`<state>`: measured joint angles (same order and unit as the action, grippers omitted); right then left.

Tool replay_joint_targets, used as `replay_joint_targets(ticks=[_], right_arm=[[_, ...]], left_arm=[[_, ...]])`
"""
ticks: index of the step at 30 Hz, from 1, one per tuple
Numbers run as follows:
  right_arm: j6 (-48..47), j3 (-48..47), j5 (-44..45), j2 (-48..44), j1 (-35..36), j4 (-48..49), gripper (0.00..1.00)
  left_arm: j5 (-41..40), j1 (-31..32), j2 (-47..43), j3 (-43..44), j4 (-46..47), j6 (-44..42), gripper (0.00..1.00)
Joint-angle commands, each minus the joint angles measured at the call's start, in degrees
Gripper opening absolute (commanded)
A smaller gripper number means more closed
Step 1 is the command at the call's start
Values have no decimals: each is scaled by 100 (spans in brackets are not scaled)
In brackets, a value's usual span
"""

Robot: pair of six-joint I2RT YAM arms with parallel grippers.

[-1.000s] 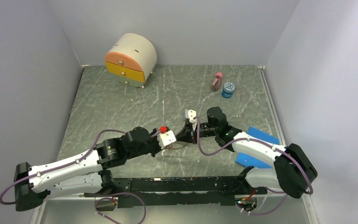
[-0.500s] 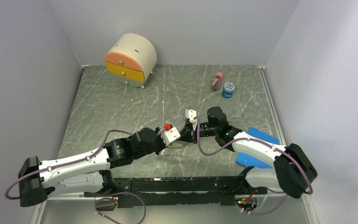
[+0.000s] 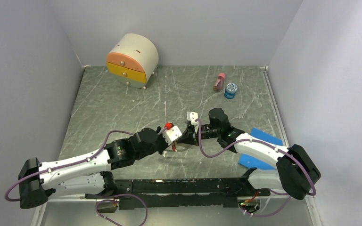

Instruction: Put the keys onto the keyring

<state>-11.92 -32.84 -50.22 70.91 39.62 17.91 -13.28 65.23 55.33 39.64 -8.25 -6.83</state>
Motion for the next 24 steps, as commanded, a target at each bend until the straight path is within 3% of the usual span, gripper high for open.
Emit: replay_joint_targets(ticks=[1,9,24], right_arm=[[-105,-241,-261,18,38,105,0],[-100,-283,-234,45,55,91,0],[-52,-276,-222,98,62,150,0]], left_arm=[[-49,16,-130,266,351,-99,3],[606,33,-75,240,346,-179,3],[580,218,63,334,35,-244,3]])
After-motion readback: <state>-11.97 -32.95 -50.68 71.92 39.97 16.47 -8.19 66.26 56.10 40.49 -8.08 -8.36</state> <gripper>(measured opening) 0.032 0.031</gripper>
